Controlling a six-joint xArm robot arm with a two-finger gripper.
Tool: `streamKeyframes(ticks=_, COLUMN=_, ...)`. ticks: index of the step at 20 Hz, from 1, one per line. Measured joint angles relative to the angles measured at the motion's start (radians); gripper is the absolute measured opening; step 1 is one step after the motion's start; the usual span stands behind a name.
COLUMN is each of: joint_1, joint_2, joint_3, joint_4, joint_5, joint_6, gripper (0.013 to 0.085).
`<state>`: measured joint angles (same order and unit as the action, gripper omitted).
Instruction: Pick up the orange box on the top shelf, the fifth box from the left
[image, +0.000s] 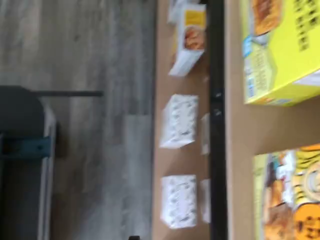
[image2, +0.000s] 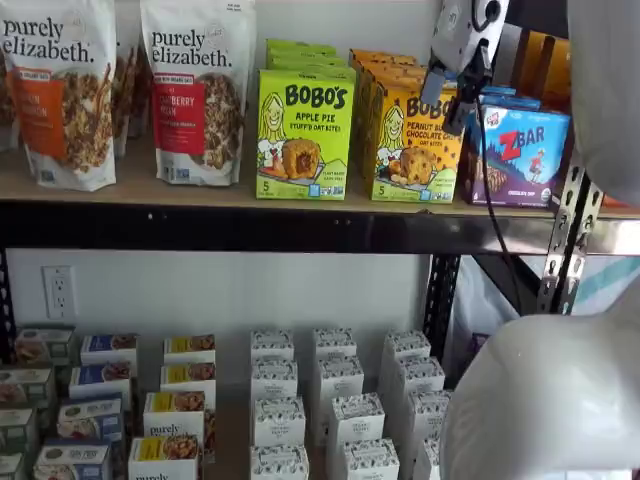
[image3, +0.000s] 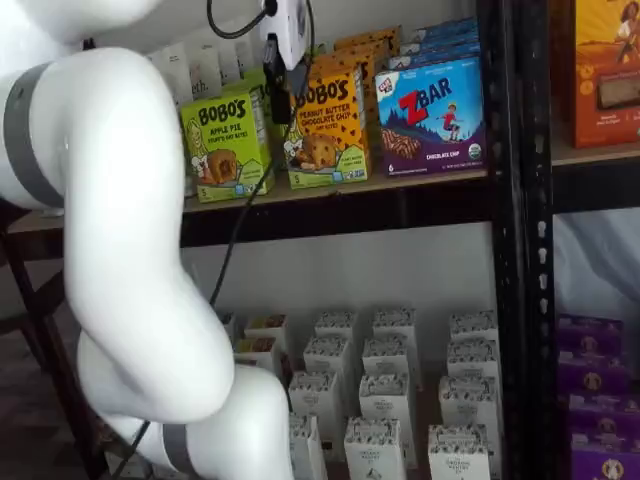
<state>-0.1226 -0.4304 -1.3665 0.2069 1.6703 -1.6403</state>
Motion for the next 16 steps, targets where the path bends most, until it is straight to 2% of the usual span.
streamKeyframes(ticks=3, joint_1=-0.023, joint_2=-0.013, joint_3=0.017, joint_4=0.051, joint_5=-0.061, joint_6=-0.013, gripper=0.085)
streamKeyframes(ticks=5, joint_1=-0.03, joint_2=-0.019, joint_3=0.024, joint_4=0.066, joint_5=-0.096, joint_6=-0.018, gripper=0.085)
streamKeyframes(ticks=16, joint_1=-0.061, joint_2=0.016, joint_3=0.017, joint_4=0.072, joint_5=-0.208, joint_6=-0.059, gripper=0.085)
